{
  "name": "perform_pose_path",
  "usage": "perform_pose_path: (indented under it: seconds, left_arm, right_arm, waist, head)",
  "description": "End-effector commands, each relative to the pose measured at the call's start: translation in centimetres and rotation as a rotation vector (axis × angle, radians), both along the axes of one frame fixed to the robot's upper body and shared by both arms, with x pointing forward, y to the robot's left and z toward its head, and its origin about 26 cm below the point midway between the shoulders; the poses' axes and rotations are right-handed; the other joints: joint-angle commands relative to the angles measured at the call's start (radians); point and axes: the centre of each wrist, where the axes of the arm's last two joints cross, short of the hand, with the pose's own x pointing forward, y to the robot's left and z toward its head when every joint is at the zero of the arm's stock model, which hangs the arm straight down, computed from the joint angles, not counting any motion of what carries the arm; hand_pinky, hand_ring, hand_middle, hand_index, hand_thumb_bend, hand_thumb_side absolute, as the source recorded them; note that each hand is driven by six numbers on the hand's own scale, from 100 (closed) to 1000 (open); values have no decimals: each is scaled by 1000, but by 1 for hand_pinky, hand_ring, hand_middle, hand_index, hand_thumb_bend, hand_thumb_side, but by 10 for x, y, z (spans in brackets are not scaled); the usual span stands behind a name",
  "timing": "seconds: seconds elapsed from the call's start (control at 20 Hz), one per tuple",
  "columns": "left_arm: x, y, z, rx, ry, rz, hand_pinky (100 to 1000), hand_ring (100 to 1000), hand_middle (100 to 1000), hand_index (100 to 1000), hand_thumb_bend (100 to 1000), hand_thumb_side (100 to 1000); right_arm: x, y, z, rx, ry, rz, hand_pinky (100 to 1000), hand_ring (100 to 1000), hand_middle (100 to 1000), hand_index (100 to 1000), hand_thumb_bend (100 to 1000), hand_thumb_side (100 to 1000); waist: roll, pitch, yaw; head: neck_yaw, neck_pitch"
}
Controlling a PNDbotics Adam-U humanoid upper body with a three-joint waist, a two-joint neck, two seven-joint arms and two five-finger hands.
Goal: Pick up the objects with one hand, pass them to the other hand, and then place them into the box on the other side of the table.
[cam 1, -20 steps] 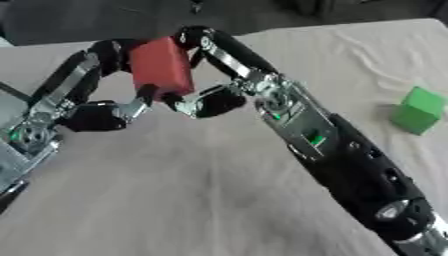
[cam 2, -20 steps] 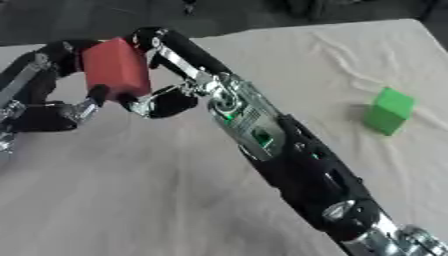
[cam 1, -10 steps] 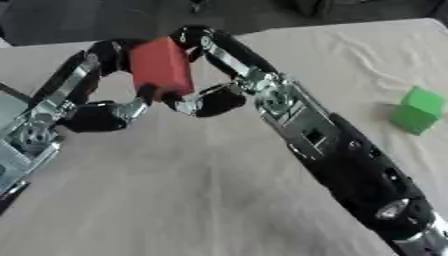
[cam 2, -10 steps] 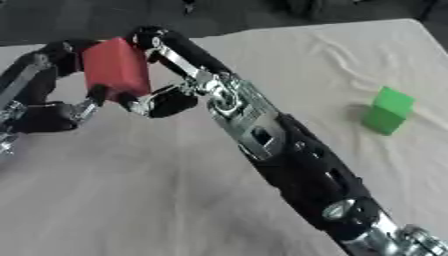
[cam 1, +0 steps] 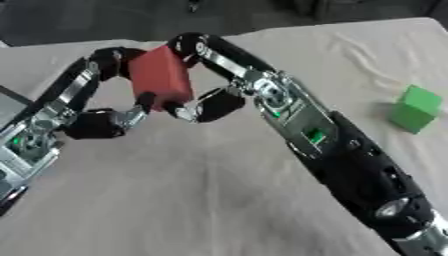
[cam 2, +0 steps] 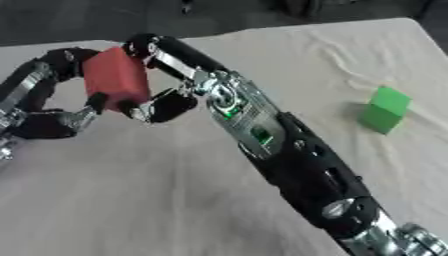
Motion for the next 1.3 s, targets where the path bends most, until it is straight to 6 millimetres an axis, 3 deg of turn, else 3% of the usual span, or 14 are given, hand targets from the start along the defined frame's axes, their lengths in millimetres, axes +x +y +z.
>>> perform_pose_path:
  seconds: [0.05, 0.2, 0.45, 0.75, 1.1, 1.25, 1.3]
  left_arm:
    - [4, 12, 19, -15, -65, 37, 707, 679, 267, 299, 100, 535]
    - [4, 10, 18, -12, -83, 40, 695, 674, 269, 306, 100, 546]
    - [3, 6, 20, 0, -126, 35, 670, 659, 282, 338, 100, 357]
    - [-1, 2, 23, 7, -169, 18, 661, 642, 278, 336, 100, 299]
    - [-4, 3, 25, 17, -231, 23, 655, 627, 272, 331, 100, 209]
    - [-3, 5, 24, 27, -236, 28, 655, 626, 270, 328, 100, 198]
    - [-3, 5, 24, 29, -239, 27, 655, 625, 269, 327, 100, 195]
  right_arm:
    - [-3, 1, 1, -36, 2, 31, 780, 810, 819, 958, 271, 100]
    - [-2, 1, 1, -32, 13, 36, 781, 810, 823, 962, 242, 100]
    - [-2, 1, 1, -29, 18, 41, 778, 805, 822, 965, 270, 100]
    - [-2, 1, -1, -12, 22, 36, 778, 806, 825, 968, 299, 100]
    - [-2, 0, -1, -19, 14, 38, 788, 811, 833, 983, 468, 100]
    - [-1, -1, -2, -31, 14, 36, 799, 816, 840, 988, 463, 100]
    - [-1, -1, -2, -36, 18, 41, 802, 818, 841, 988, 395, 100]
  waist:
    - [1, -18, -1]
    - [2, -17, -2]
    - [4, -16, -3]
    - [5, -15, -3]
    - [7, -15, -5]
    - [7, -15, -5]
    - [7, -14, -6]
  head:
    - [-1, 3]
    - [-2, 3]
    - [-3, 3]
    - [-5, 2]
    - [-5, 1]
    - [-7, 2]
    - [-7, 2]
